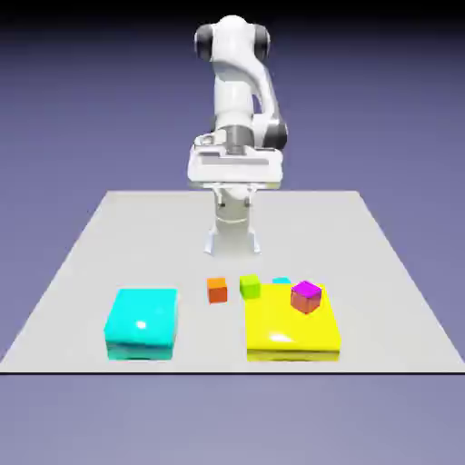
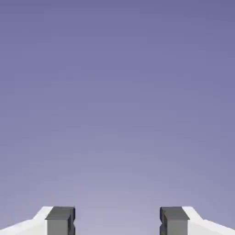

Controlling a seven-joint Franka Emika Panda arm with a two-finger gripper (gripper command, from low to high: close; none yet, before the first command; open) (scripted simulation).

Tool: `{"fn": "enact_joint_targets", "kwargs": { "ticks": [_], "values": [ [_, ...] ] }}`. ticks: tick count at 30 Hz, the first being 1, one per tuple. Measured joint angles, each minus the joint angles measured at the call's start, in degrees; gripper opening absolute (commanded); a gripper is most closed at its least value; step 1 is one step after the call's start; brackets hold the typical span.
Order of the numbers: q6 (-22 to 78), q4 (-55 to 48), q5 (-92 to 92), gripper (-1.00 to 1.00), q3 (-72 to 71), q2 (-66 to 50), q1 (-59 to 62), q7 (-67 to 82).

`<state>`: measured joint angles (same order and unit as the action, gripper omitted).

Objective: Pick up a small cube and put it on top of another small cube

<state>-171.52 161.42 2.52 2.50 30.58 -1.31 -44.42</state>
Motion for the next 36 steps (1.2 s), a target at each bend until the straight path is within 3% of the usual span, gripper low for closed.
{"fn": "enact_joint_targets", "kwargs": {
  "ticks": [15,28,29,36],
  "values": [
    [30.90,5.26,31.30,0.00,31.14,-25.86,-7.83,-24.35],
    [27.61,1.65,59.07,0.00,21.31,-43.11,-8.03,-5.40],
    [27.51,1.55,59.84,-1.00,21.02,-43.59,-8.03,-4.86],
    [29.17,3.21,47.51,-1.00,25.64,-35.89,-7.97,-13.52]
  ]
}}
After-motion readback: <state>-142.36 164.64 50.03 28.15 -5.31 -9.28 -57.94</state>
